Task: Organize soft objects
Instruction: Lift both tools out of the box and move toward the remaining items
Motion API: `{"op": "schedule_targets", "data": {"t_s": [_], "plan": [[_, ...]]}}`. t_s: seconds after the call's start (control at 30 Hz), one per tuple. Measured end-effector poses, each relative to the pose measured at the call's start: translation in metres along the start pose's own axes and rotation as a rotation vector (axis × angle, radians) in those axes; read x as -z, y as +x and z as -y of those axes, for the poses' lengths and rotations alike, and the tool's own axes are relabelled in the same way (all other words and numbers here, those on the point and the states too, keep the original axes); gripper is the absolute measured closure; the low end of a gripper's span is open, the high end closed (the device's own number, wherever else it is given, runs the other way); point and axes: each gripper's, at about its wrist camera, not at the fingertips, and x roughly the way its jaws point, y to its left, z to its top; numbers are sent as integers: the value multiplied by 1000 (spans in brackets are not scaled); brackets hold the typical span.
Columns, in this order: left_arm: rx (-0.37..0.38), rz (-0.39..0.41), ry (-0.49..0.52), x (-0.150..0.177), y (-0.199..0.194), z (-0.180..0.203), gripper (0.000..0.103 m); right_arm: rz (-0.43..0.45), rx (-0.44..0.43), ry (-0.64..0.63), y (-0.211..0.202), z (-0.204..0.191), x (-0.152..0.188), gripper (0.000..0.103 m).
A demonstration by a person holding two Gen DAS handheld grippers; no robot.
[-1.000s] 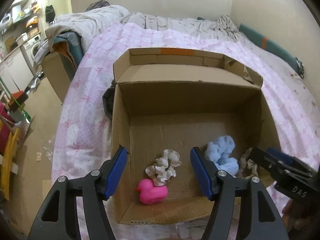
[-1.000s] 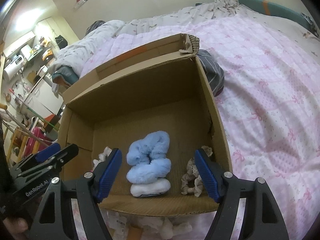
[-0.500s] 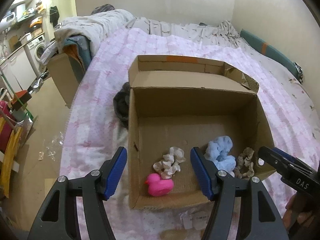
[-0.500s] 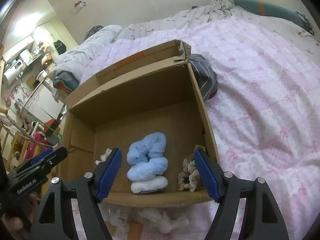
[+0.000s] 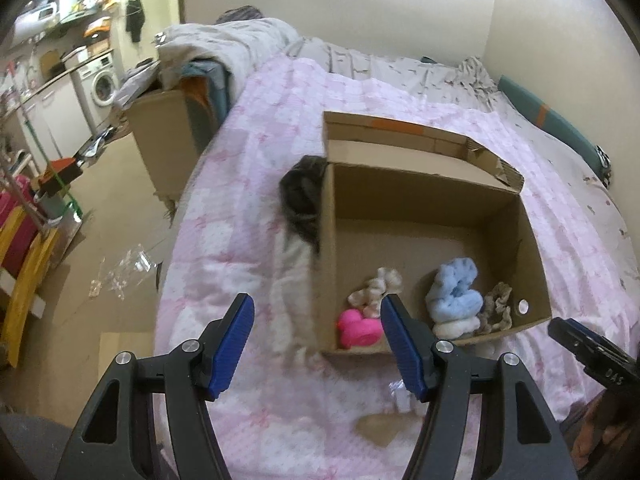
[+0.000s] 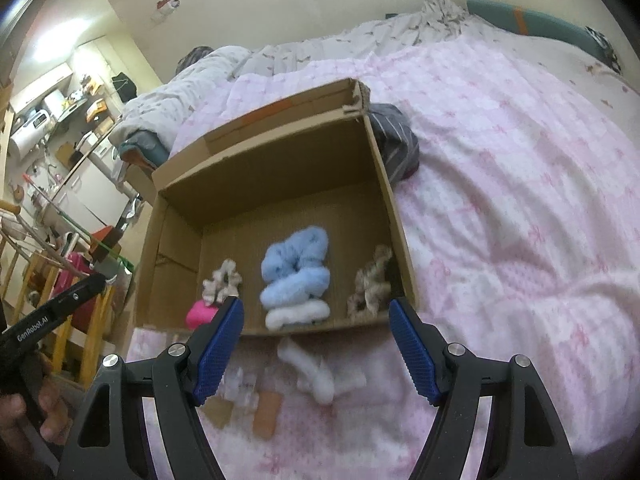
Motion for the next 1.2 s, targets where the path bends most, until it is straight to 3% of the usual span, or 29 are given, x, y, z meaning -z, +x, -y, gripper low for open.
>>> {"op": "schedule_targets", "data": {"t_s": [0.23, 0.4, 0.57, 0.83, 0.97, 1.1, 1.2], "plan": [[-15, -30, -38, 23, -10, -13, 39, 10, 11, 19, -18, 1, 16, 24], [1, -105, -30, 43, -3, -6, 35, 7, 13, 47, -23, 1, 27, 24], [-11, -125, -22, 53, 0, 1, 35, -4, -3, 68, -24, -1, 34, 24], [-10, -171, -33, 59, 14, 2, 35, -65, -3, 112, -21, 0, 47, 24], [11, -231, -57, 64, 28, 3, 35, -89, -12, 165, -16, 7, 49, 24], [64, -359, -49, 78, 56, 16, 35, -125, -20, 224, -7, 16, 51, 24], [53, -382, -13, 84, 67, 30, 35, -150, -28, 255, 0, 20, 51, 24]]}}
